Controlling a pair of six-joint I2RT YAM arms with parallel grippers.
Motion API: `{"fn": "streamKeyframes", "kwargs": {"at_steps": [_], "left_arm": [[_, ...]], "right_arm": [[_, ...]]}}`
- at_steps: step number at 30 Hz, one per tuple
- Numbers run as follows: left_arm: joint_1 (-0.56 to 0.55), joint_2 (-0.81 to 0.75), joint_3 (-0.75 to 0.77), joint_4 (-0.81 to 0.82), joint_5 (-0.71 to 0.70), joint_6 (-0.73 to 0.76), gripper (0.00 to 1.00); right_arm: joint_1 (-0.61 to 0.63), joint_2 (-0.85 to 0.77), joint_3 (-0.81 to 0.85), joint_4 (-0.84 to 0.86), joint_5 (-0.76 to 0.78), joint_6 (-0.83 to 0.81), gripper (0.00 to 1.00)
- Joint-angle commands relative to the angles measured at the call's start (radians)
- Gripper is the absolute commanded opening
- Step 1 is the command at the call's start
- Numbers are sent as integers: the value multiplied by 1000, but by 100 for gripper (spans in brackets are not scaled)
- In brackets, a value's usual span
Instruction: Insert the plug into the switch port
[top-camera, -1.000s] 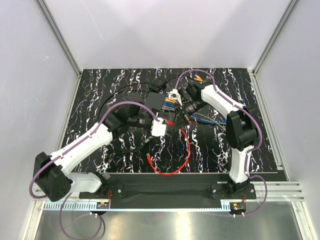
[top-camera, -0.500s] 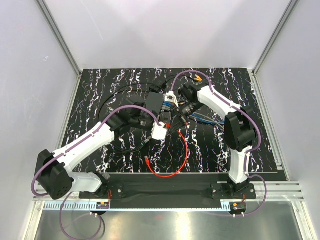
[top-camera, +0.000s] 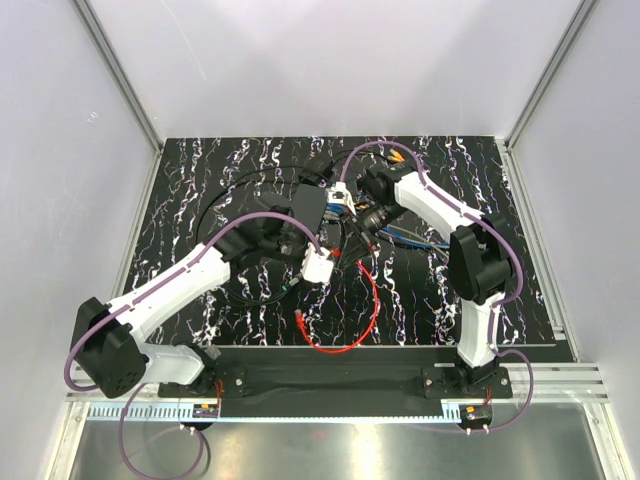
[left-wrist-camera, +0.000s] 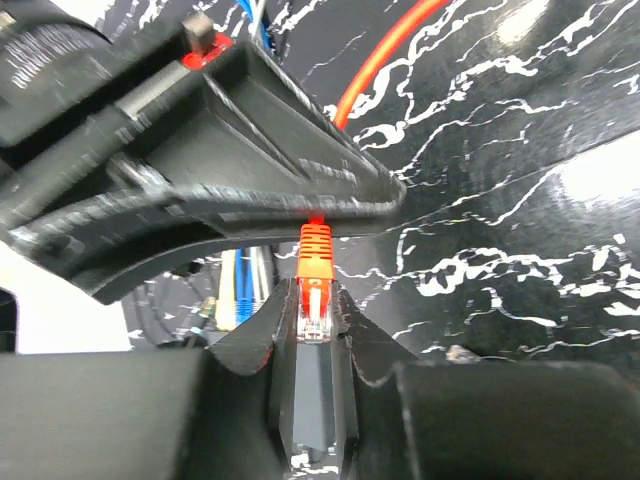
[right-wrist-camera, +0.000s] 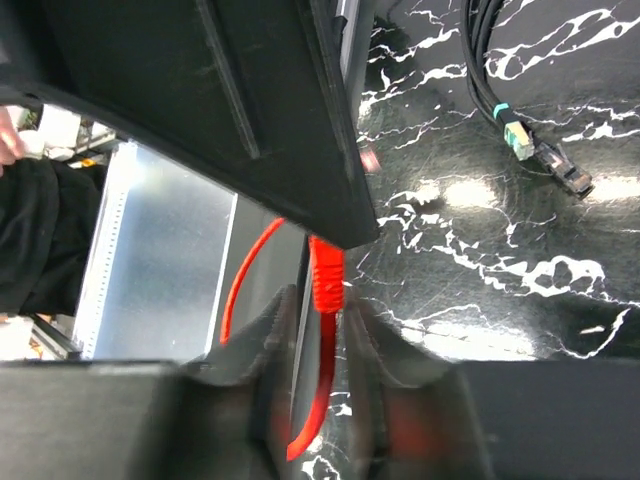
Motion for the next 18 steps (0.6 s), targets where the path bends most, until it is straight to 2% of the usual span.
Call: {"fn": "streamKeyframes", "kwargs": {"at_steps": [1, 2, 3, 5, 8, 13, 15, 18], "left_arm": [[14, 9, 27, 7, 22, -96, 0], [28, 12, 30, 22, 33, -148, 0], [34, 18, 38, 19, 36, -256, 0], [45, 41, 59, -8, 53, -332, 0], [48, 68, 87, -22, 51, -491, 0], [60, 114, 174, -33, 48, -708, 0], [80, 128, 190, -34, 85, -792, 0], [83, 119, 173, 7, 97, -852, 0]], "right_arm": [[-9, -146, -2, -44, 65, 191, 37], [-18, -181, -53, 113, 108, 244, 38], [-30, -220, -84, 200, 206, 298, 45], [-76, -324, -134, 388, 279, 373, 48], [-101, -421, -209, 516, 377, 376, 49], [-90, -522, -256, 567, 489, 292, 46], [-89, -570, -272, 578, 501, 225, 45], [-89, -616, -320, 639, 456, 211, 45]]}}
